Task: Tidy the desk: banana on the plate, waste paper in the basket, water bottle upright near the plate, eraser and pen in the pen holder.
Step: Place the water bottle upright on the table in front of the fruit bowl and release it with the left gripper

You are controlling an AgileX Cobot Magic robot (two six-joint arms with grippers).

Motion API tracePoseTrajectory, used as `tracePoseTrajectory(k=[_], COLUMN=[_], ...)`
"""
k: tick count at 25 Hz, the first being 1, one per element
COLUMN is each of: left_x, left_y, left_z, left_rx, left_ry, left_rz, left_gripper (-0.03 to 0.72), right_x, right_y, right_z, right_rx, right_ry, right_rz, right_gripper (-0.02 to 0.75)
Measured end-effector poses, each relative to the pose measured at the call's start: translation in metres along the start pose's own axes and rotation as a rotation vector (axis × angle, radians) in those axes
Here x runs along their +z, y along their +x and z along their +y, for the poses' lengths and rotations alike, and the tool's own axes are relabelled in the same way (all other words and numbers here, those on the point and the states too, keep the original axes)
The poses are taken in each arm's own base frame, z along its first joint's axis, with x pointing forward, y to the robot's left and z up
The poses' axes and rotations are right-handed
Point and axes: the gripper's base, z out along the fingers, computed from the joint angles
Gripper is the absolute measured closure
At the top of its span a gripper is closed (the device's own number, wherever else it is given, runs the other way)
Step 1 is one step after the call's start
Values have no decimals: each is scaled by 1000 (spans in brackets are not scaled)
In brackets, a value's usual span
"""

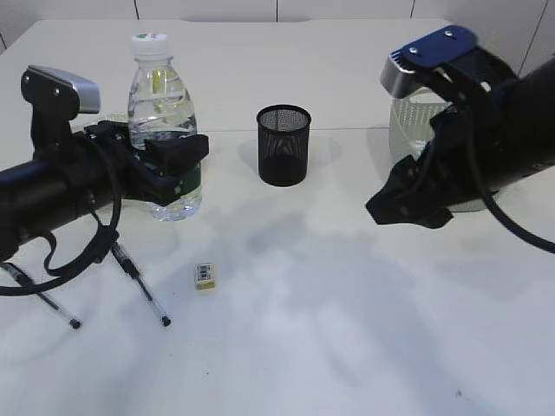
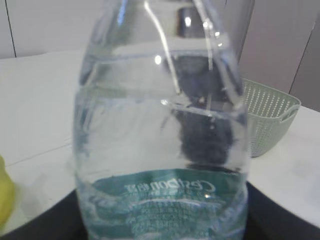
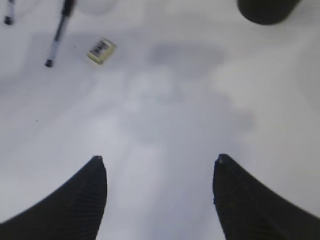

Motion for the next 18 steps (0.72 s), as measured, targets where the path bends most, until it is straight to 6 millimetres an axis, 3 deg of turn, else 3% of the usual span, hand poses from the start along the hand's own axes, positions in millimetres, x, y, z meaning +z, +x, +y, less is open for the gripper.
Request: tracePoseTrajectory(k=[7,11,18], left_x=[20,24,26], left_y=[25,47,68], left_z=[12,19,23], left_rx=[47,51,71], left_ry=[-30,-73,-100], left_rz=[-17,41,95], left_gripper=[297,297,297], right_x=[-14,-15,-15], right_y=[12,15,16], right_z=[-11,-13,-13], right_rx=[53,50,50], right_ry=[166,185,189], right_rz=[127,167,168], right_gripper=[244,244,244])
